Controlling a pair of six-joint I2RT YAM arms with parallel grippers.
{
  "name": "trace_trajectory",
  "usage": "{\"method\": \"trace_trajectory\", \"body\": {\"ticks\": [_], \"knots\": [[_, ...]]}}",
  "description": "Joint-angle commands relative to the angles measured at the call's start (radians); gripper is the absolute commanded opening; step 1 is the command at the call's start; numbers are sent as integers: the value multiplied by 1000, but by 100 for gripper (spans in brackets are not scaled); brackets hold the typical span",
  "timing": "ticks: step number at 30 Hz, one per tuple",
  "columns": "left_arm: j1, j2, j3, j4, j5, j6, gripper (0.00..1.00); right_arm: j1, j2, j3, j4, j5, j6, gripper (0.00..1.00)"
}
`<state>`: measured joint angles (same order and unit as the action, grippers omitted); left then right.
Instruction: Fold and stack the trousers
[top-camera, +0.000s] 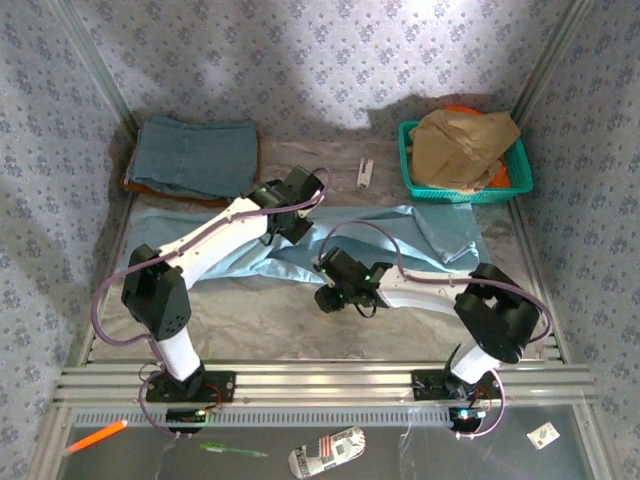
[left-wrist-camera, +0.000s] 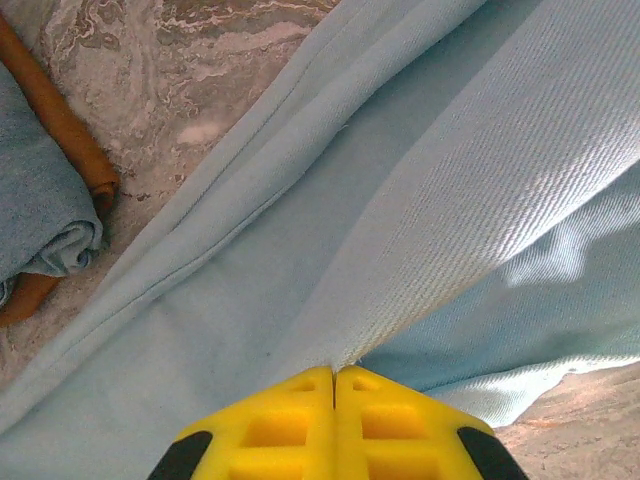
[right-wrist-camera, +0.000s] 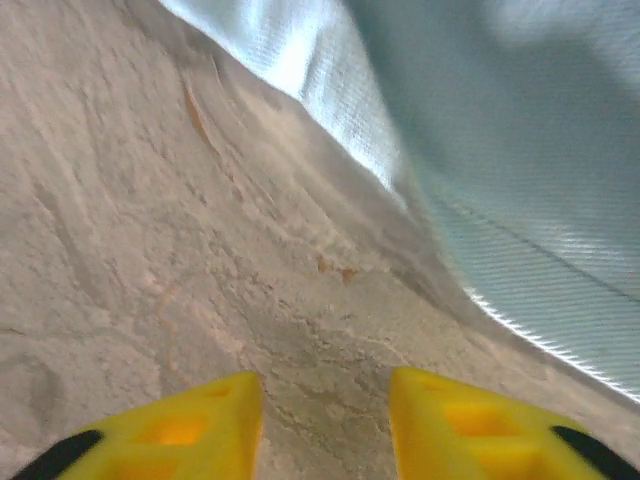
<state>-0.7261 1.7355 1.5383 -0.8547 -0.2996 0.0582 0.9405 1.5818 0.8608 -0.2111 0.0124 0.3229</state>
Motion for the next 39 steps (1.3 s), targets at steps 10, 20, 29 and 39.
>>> {"method": "trace_trajectory", "body": {"ticks": [10, 20, 29, 39], "knots": [[60, -38, 10, -21, 83, -24, 0, -37, 279, 314, 98, -20, -148, 50], [116, -22, 18, -11, 173, -28, 0, -29, 329, 279, 145, -68, -119, 35], [139, -25, 4, 2, 211, -49, 0, 58, 179, 89, 250, 35, -52, 4], [130, -94, -91, 28, 237, -104, 0, 257, 191, -34, 332, 220, 80, 36]]}}
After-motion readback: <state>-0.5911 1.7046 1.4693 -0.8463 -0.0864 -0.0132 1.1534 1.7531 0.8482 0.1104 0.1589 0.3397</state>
